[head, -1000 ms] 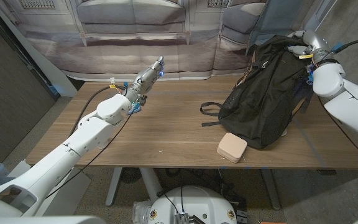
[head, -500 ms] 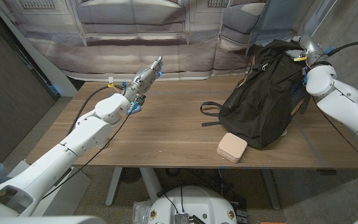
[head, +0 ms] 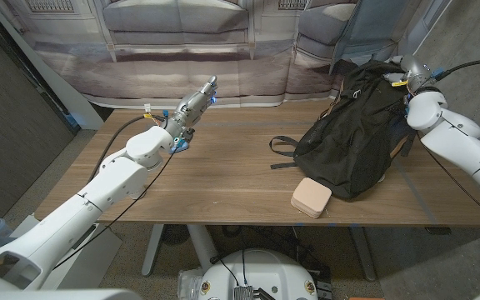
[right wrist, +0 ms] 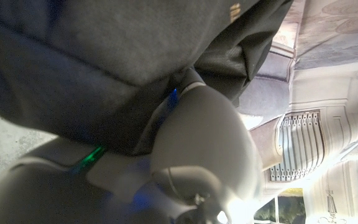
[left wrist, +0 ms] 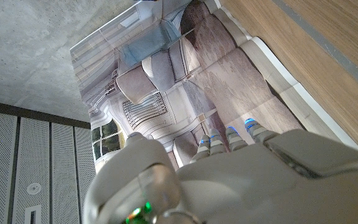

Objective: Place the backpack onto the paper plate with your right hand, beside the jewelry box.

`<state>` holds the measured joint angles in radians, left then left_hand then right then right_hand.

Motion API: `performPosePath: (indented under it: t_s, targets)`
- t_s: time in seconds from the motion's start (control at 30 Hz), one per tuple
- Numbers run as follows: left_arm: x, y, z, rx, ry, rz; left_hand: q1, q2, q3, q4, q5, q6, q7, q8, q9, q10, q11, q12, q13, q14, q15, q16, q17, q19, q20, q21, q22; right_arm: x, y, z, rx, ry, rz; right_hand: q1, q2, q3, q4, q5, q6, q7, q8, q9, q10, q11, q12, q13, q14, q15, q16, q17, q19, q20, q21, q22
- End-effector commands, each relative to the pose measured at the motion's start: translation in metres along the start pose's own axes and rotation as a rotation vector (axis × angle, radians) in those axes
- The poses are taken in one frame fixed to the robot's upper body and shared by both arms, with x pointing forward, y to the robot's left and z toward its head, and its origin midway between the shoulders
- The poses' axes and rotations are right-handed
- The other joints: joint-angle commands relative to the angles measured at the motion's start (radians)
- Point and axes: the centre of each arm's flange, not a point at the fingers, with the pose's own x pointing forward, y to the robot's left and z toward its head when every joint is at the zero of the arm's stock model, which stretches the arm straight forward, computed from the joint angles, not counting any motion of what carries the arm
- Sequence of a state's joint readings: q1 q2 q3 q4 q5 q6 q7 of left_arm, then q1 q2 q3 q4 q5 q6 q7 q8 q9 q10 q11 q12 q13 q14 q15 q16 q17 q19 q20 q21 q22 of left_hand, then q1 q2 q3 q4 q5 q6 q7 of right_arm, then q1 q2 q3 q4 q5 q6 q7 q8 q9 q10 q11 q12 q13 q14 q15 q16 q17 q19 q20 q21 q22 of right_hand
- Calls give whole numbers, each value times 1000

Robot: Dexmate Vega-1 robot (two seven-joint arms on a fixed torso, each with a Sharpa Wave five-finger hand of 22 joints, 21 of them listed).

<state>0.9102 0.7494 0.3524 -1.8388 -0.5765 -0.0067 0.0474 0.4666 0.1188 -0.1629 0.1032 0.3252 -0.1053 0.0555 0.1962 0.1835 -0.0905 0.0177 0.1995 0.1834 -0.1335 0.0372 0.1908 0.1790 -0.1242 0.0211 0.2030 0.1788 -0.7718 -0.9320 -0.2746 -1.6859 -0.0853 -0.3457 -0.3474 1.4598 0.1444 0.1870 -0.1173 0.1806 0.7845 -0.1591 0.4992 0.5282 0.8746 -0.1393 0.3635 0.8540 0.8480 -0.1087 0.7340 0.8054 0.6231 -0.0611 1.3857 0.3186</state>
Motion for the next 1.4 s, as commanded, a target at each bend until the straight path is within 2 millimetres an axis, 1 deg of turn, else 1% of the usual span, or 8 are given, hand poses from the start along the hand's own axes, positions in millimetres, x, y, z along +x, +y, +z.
performPosePath:
  t_s: [0.03, 0.23, 0.27, 0.6, 0.83, 1.1, 1.23, 1.4]
  targets:
    - [-5, -2, 2, 9, 9, 7, 6, 3, -6, -2, -2, -10, 1, -2, 5, -9, 1, 1, 4, -6, 4, -5, 5, -4, 7, -3, 3, 12, 21, -12, -3, 39, 23, 8, 23, 14, 3, 7, 6, 1, -1, 1, 5, 2, 2, 5, -12, -123, -15, -2, -13, -157, -14, -7]
    - [-9, -2, 2, 10, 18, 18, 6, 3, -6, -2, -2, -10, 0, -3, 5, -10, -2, 0, 4, -6, 3, -4, 5, -5, 7, -3, 3, 20, 32, -12, -2, 43, 40, 4, 23, 20, 5, 8, 5, 1, -1, 1, 1, 1, 0, 3, -23, -124, -32, -8, -21, -156, -27, -17]
    - [-9, -1, 2, 9, 19, 18, 7, 3, -6, -1, -3, -10, 0, -2, 5, -11, 2, 0, 4, -6, 3, -4, 5, -5, 7, -3, 3, 22, 34, -12, -3, 47, 42, 3, 23, 20, 6, 8, 5, 2, -1, 1, 2, 1, 0, 3, -22, -124, -33, -9, -21, -157, -27, -17]
    - [-11, 2, 5, 24, 27, 33, 7, 4, -8, -1, -3, -10, 0, -2, 5, -10, -1, 1, 4, -7, 2, -4, 5, -5, 7, -3, 3, 36, 55, -15, -8, 68, 58, 1, 20, 25, 5, 8, 9, 1, 1, 2, -2, -2, -6, -4, -12, -125, -42, -10, -20, -159, -24, -20]
    - [-12, 2, 4, 26, 46, 36, 8, 4, -9, -1, -3, -11, 0, -2, 5, -9, -2, 1, 4, -6, 3, -4, 5, -4, 8, -2, 3, 43, 67, -23, -15, 87, 75, 5, 18, 30, -1, 8, 8, -1, 3, 5, -8, -1, -13, -11, -13, -126, -52, -11, -19, -159, -22, -23]
    - [-15, 3, 10, 37, 43, 50, 9, 4, -10, -1, -3, -10, 0, -1, 5, -10, -3, 1, 4, -6, 3, -3, 5, -4, 9, -2, 3, 43, 76, -37, 1, 116, 73, 3, 17, 35, -1, 8, 9, -2, 5, 8, -17, 1, -22, -20, -19, -125, -66, -13, -27, -156, -27, -29]
    - [-17, 5, 14, 44, 38, 60, 9, 4, -10, -1, -3, -11, -1, -2, 5, -10, -2, 2, 4, -7, 2, -4, 5, -4, 10, -2, 3, 44, 76, -41, 1, 121, 75, 1, 17, 38, 0, 8, 9, 1, 6, 9, -20, 1, -26, -24, -21, -126, -72, -14, -30, -155, -29, -31]
    - [-17, 5, 10, 35, 42, 61, 10, 5, -11, -1, -3, -11, 0, -2, 5, -10, -2, 1, 4, -6, 1, -3, 5, -4, 10, -2, 3, 45, 75, -44, -1, 137, 77, -3, 18, 41, 1, 8, 2, 2, 3, 9, -24, 2, -29, -26, -26, -126, -81, -16, -37, -153, -34, -36]
